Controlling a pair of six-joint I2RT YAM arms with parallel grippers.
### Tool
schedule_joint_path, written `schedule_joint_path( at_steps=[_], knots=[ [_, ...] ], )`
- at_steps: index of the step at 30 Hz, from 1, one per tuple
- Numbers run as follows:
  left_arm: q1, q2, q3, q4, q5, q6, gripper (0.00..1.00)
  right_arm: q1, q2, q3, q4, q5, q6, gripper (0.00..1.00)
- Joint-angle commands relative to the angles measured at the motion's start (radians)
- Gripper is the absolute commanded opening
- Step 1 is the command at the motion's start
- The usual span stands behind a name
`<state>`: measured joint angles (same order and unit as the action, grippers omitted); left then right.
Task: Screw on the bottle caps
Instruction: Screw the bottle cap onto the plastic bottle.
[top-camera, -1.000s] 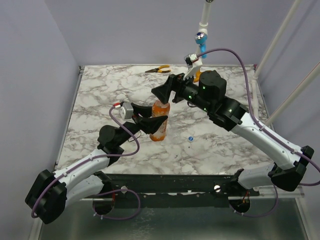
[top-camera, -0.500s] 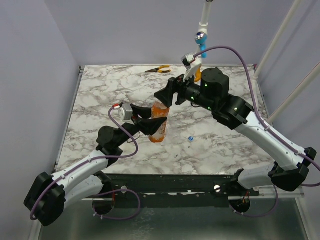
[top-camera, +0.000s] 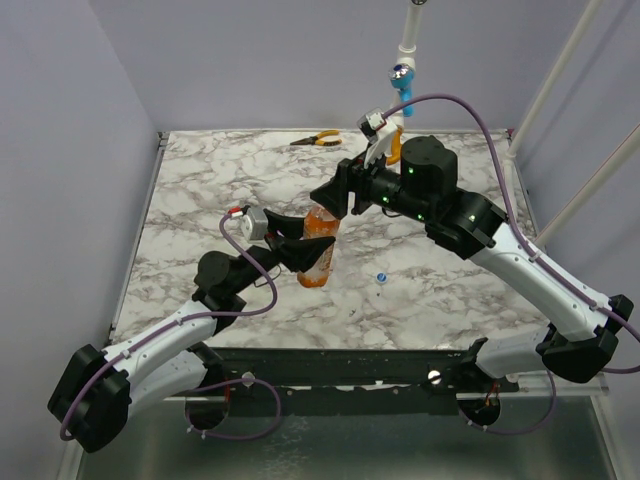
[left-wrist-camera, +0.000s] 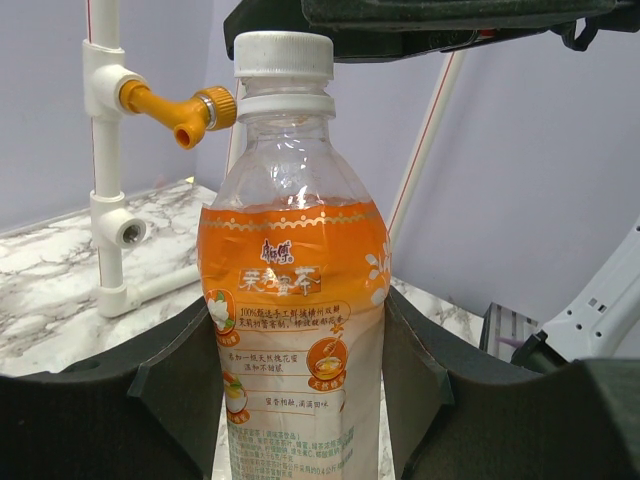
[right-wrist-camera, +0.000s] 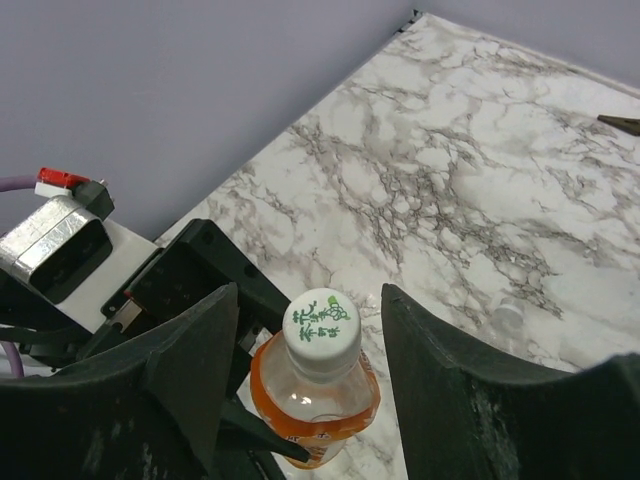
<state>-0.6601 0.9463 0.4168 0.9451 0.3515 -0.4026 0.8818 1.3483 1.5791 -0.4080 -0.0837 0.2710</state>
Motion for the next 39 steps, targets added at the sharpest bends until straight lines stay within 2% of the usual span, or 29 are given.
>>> schedule_joint_path(
  at_steps=[1, 12, 26, 33, 39],
  knots=[
    [0.006, -0.011, -0.007, 0.011, 0.025, -0.004, 0.25, 0.001, -0.003, 0.016, -0.027, -0.008, -0.008, 0.62],
    [0.005, -0.021, -0.007, 0.011, 0.025, -0.004, 0.25, 0.000, 0.006, 0.008, -0.035, 0.026, -0.001, 0.61],
    [0.006, -0.027, -0.009, 0.009, 0.026, -0.004, 0.25, 0.001, 0.017, 0.011, -0.040, 0.037, 0.012, 0.51],
    [0.006, -0.038, -0.009, 0.009, 0.028, -0.005, 0.25, 0.000, 0.002, -0.015, -0.018, 0.032, 0.039, 0.38],
    [0.006, -0.055, -0.009, 0.009, 0.038, -0.012, 0.25, -0.012, -0.009, -0.032, 0.010, -0.026, 0.067, 0.37]
  ],
)
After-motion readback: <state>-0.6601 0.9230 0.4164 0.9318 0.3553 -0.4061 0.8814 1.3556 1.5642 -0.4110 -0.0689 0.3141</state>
